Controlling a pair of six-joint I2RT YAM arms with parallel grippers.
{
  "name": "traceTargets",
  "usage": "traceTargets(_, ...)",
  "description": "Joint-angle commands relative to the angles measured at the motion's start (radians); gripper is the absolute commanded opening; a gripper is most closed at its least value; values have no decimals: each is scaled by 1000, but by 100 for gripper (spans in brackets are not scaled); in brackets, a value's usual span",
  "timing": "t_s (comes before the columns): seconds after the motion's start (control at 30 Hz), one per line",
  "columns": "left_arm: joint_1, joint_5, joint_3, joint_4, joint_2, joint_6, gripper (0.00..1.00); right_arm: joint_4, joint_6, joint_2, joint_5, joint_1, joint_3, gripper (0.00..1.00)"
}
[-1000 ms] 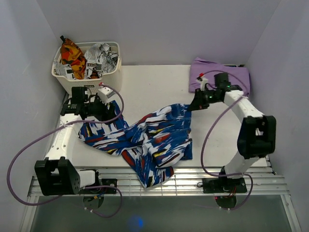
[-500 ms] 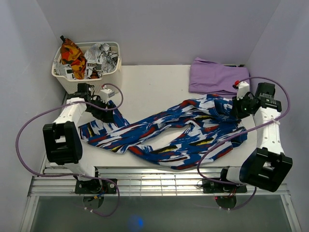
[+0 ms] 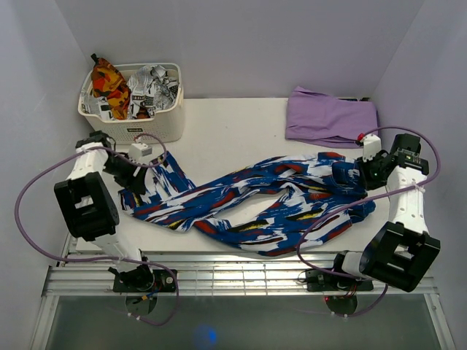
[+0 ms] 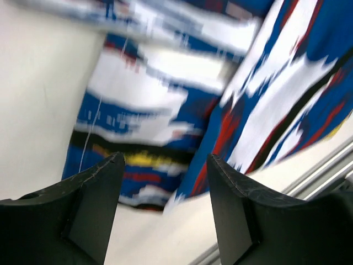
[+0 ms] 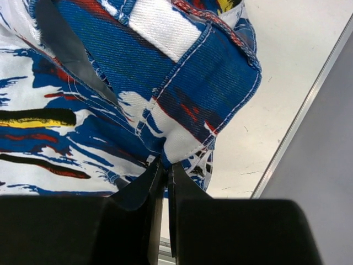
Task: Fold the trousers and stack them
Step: Flatten the trousers out
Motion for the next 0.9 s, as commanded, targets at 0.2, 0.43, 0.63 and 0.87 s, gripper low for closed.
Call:
traceTargets(0.2, 183, 29, -125, -165, -91, 625, 73, -62, -26, 9, -50, -6, 53, 8)
traceTargets(0.43, 162, 32, -377, 139, -165, 701, 76, -92, -34, 9, -51, -8, 85, 8)
traceTargets(0.63, 162, 29, -418, 166, -226, 652, 30, -99, -37, 15, -60, -6, 88, 8)
traceTargets(0.87, -20, 346, 7, 65, -353, 242, 0, -79, -43, 23, -51, -6, 59, 8)
